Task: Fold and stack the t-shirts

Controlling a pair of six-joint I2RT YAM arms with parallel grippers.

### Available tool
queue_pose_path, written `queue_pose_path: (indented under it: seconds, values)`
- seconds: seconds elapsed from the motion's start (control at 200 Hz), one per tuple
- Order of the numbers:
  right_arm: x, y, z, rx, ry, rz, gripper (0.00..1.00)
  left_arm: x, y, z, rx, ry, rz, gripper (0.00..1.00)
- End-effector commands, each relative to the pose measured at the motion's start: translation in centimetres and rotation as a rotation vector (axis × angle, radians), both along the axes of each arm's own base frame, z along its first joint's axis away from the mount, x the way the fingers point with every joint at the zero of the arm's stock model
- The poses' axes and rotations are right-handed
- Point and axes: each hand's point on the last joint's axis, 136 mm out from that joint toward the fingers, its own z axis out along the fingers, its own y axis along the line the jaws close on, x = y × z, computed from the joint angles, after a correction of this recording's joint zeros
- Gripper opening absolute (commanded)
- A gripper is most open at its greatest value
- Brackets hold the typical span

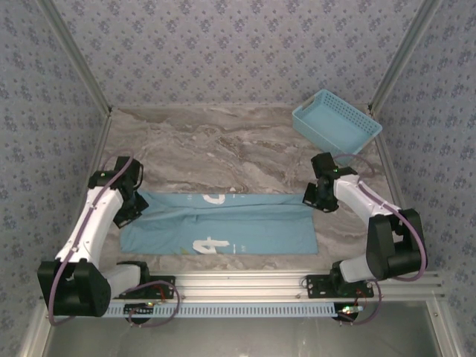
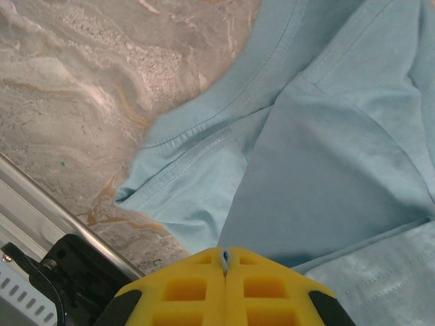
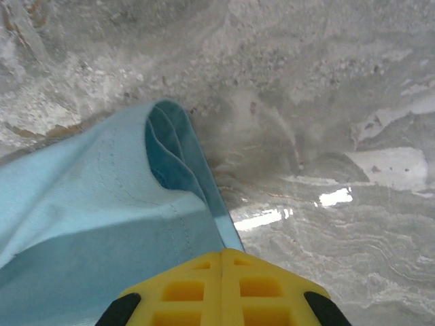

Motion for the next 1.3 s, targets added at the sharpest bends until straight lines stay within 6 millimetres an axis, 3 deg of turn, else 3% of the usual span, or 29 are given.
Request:
queue_pose_path:
  seconds: [0.0, 0.674, 1.059, 1.129, 1.209, 1.294]
  values:
    - [-1.5, -0.9, 0.0, -0.045, 0.035, -0.026, 0.00, -1.8, 0.8, 0.1, 0.044, 0.030, 0.048, 0.00]
    - [-3.5, -0.5, -0.1, -0.059, 0.070, -0.021, 0.00, -4.2, 0.4, -2.0, 0.056, 0.067, 0.108, 0.00]
    - [-5.2, -1.0, -0.6, -0.094, 0.097, -0.045, 0.00, -4.8, 0.5, -1.9, 0.074, 0.061, 0.143, 0.00]
    - [-5.1, -1.4, 0.1, -0.113, 0.080, -0.054, 0.13, -4.8, 0.7, -1.5, 0.078, 0.043, 0.153, 0.00]
    - [-4.4, -1.9, 1.5, -0.134, 0.025, -0.076, 0.29, -4.5, 0.6, -0.7, 0.074, 0.016, 0.152, 0.20]
    - [-3.5, -2.1, 3.0, -0.134, -0.038, -0.094, 0.33, -3.7, 0.6, 0.7, 0.070, -0.035, 0.152, 0.35]
